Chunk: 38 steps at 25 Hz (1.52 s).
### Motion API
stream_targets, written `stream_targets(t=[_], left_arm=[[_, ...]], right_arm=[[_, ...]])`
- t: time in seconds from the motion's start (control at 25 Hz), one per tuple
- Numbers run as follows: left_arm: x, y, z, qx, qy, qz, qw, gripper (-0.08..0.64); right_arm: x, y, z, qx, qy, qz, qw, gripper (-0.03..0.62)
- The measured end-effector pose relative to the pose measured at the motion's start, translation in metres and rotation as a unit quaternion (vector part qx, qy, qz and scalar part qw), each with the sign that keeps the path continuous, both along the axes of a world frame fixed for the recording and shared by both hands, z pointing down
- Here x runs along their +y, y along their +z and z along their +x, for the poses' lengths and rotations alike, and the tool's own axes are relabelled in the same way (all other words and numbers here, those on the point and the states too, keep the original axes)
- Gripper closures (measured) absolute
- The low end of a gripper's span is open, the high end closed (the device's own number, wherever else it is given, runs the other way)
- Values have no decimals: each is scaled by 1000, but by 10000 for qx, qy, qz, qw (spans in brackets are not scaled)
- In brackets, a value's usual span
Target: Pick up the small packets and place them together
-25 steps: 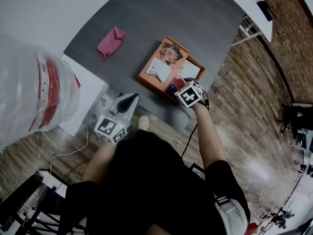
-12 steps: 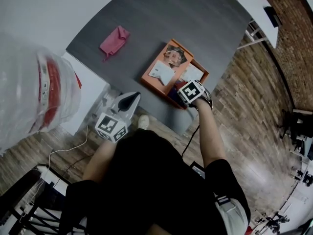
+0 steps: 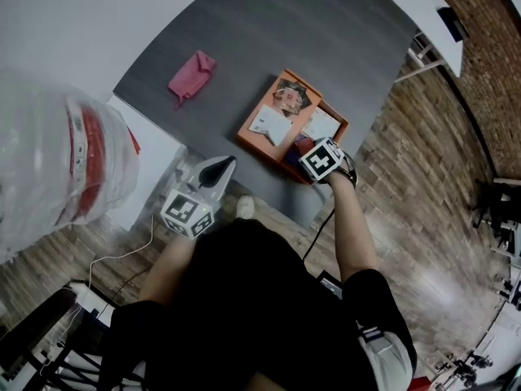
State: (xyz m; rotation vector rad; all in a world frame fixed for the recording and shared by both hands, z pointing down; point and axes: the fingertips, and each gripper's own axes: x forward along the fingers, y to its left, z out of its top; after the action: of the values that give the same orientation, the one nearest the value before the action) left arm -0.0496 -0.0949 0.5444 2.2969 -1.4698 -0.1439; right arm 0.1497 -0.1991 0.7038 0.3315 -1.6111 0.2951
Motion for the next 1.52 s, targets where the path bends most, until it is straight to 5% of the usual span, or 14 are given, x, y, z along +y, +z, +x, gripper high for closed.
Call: stream_targets(t=[0.28, 0.8, 1.52], left_arm=[[-3, -2, 3, -11, 238, 55, 9997, 560], [-3, -18, -7, -38, 323, 375, 9988, 560], [13, -20, -54, -73, -462, 330, 9984, 560]], right_arm=[[-2, -33, -19, -873, 88, 606, 9943, 342], [-19, -104, -76, -1631, -122, 1300, 9779, 342], [-51, -103, -144, -1673, -766, 1505, 9713, 313]])
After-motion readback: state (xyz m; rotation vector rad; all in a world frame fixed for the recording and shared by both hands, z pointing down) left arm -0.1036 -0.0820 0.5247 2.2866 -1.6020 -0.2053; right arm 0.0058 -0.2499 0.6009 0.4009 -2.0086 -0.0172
